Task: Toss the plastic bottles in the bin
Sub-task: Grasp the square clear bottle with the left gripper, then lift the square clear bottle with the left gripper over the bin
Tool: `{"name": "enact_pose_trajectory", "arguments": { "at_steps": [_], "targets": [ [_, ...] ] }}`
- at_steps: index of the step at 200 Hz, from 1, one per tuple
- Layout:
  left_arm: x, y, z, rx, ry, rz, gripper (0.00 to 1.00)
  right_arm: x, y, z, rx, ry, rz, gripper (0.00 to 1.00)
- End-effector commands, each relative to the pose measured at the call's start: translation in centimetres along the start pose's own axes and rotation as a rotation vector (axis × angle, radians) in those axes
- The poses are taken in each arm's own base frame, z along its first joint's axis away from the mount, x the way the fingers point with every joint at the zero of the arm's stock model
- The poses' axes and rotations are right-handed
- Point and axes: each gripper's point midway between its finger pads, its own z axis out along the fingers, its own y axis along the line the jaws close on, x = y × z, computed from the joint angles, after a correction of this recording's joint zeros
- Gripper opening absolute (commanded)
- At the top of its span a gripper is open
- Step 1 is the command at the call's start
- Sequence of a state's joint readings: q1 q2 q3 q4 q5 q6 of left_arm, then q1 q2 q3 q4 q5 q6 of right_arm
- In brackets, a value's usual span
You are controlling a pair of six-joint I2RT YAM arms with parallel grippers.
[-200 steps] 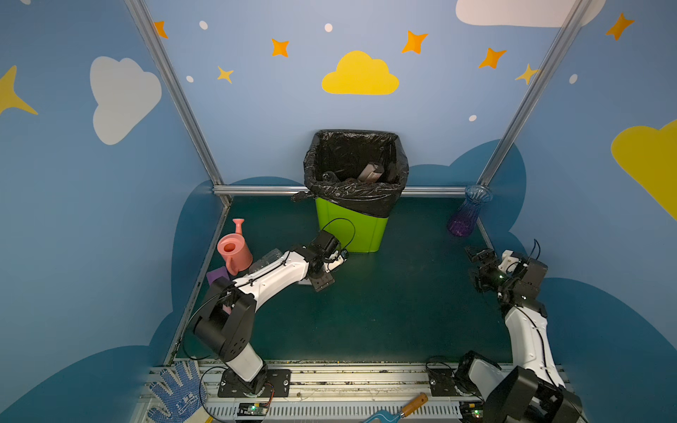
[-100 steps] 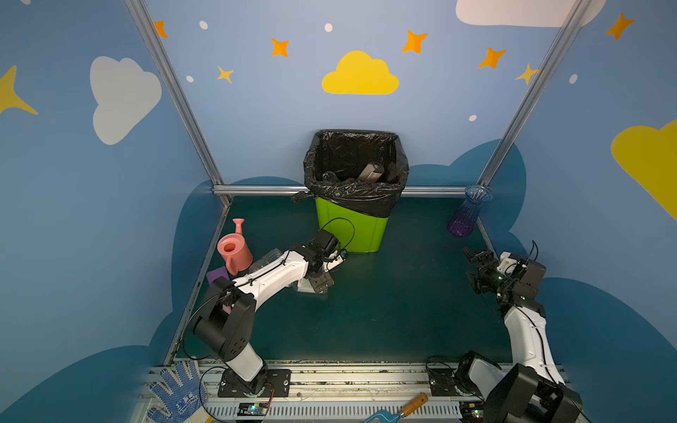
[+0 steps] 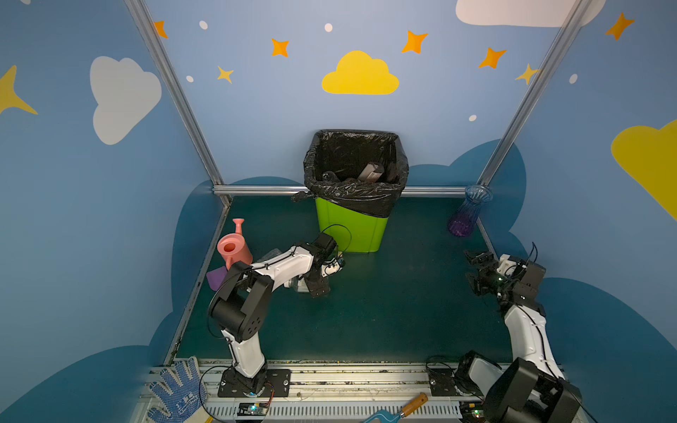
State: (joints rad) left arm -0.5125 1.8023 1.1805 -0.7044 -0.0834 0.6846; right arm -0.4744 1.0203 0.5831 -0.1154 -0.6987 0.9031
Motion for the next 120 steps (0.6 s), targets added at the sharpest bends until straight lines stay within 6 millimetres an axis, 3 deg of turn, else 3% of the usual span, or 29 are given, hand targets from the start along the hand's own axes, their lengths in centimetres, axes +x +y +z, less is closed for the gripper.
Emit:
{"name": "enact_pose_trajectory", "arguments": {
  "at_steps": [1,33,52,73,96,107,120],
  "targets": [
    [-0.3,-0.4,0.4,0.048,0.005,0.004,0.94,-0.1,-0.3,0.1,-0.004,0.005,-0.008,0.96],
    [0.0,-1.1,0.7,0.08,0.017,-0.01,0.85,-0.1,-0.7,0.1,0.004,0.008,0.008,0.96],
    [-0.4,-1.3,-0.3,0.081,-0.011,-0.025,0.67,-0.1,-0.9,0.2,0.006,0.009,0.012,0.96],
    [-1.6,-1.0,-3.0,0.074,-0.099,-0.072,0.47,-0.1,-0.8,0.2,0.004,0.008,0.016,0.96],
    [-3.5,0.6,-8.8,0.001,-0.299,-0.16,0.44,-0.1,-0.5,0.1,-0.005,0.009,0.019,0.96],
    [-4.2,1.8,-13.2,-0.059,-0.426,-0.212,0.43,-0.2,-0.2,-0.1,-0.009,0.007,0.014,0.96],
    [-4.5,2.9,-20.0,-0.139,-0.634,-0.267,0.44,-0.3,0.3,-0.3,-0.013,0.002,0.004,0.96]
  ]
}}
